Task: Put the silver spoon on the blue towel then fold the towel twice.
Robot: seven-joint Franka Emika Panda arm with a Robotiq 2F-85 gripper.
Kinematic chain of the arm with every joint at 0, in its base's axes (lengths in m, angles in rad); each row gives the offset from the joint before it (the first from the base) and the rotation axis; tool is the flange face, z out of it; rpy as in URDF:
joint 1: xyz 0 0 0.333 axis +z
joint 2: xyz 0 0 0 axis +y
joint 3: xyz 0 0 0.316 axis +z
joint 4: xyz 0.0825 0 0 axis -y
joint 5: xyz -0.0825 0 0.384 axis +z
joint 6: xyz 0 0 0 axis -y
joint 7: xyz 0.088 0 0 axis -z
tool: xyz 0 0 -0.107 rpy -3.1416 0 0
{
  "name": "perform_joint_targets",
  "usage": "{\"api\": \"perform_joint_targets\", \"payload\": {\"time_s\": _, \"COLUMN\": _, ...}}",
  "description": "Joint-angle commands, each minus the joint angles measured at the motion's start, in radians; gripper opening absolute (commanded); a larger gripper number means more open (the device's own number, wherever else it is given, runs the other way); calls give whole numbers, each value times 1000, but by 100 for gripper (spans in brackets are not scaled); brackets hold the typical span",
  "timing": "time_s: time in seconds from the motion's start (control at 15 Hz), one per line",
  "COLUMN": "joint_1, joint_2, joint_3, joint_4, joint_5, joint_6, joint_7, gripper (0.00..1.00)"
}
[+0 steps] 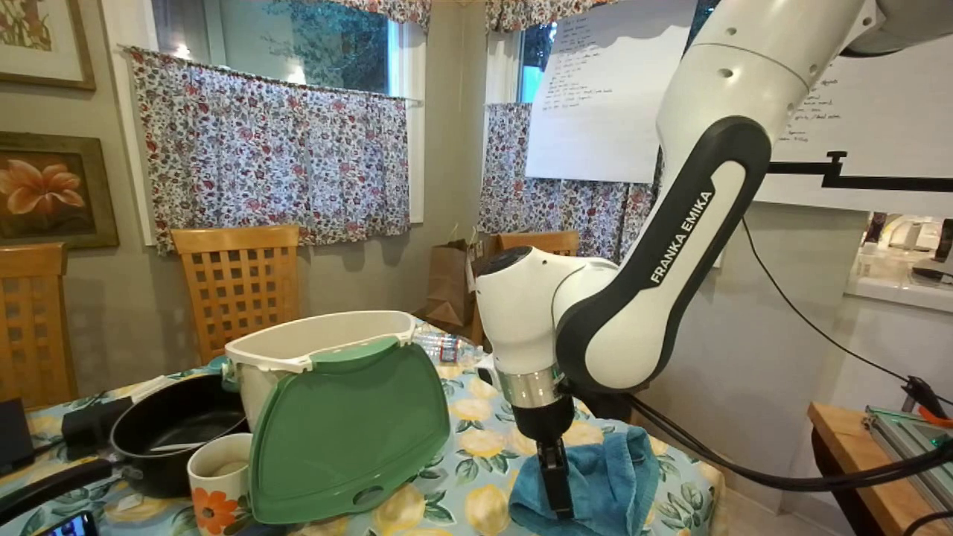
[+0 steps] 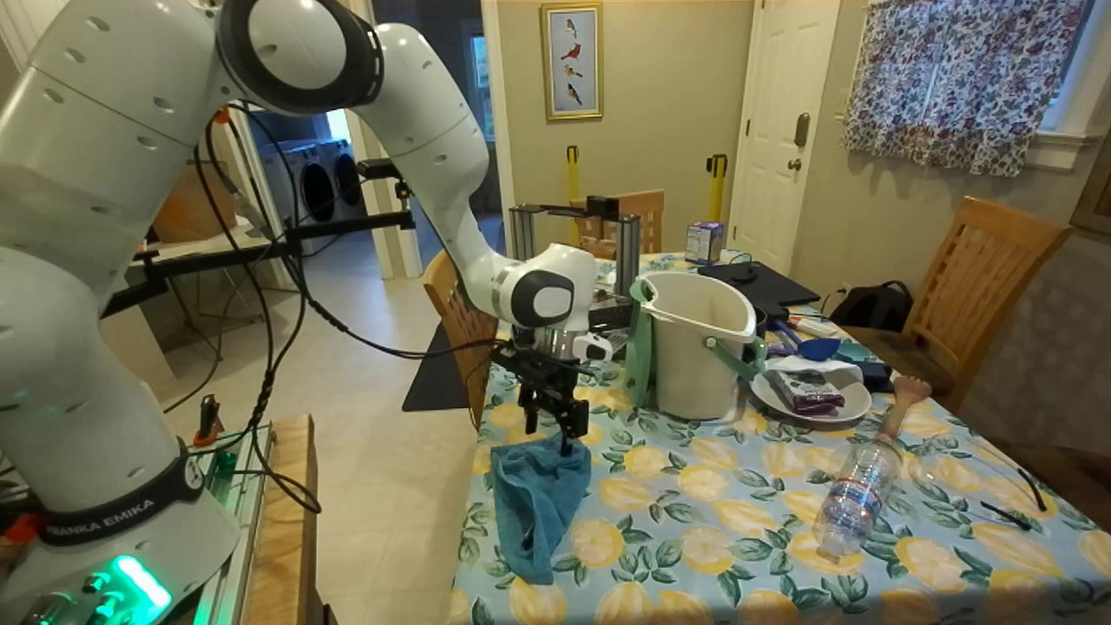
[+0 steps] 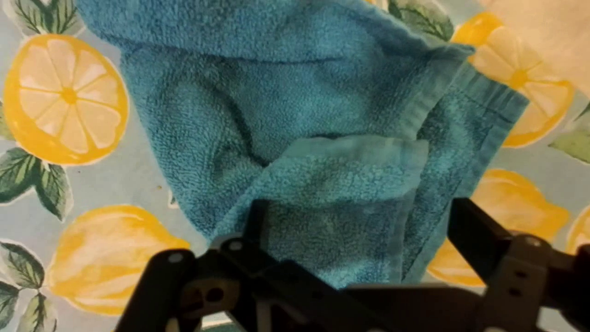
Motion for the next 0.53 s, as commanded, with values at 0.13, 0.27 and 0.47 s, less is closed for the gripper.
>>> {"api": "perform_joint_targets", "payload": {"time_s": 0.13, "joint_1": 56, "joint_2": 39, "joint_3": -42, "joint_4": 31, "joint_5": -77, "joint_6": -4, "joint_7": 96, "gripper": 72}}
{"api": "perform_joint_targets", "payload": {"time_s": 0.27, "joint_1": 65, "joint_2": 49, "joint_3": -49, "joint_4": 34, "joint_5": -93, "joint_6": 2, "joint_7": 108, "gripper": 59}}
{"api": "perform_joint_targets", "payload": {"time_s": 0.47, "joint_1": 76, "joint_2": 61, "joint_3": -60, "joint_4": 41, "joint_5": -115, "joint_6": 2, "joint_7": 124, "gripper": 36}}
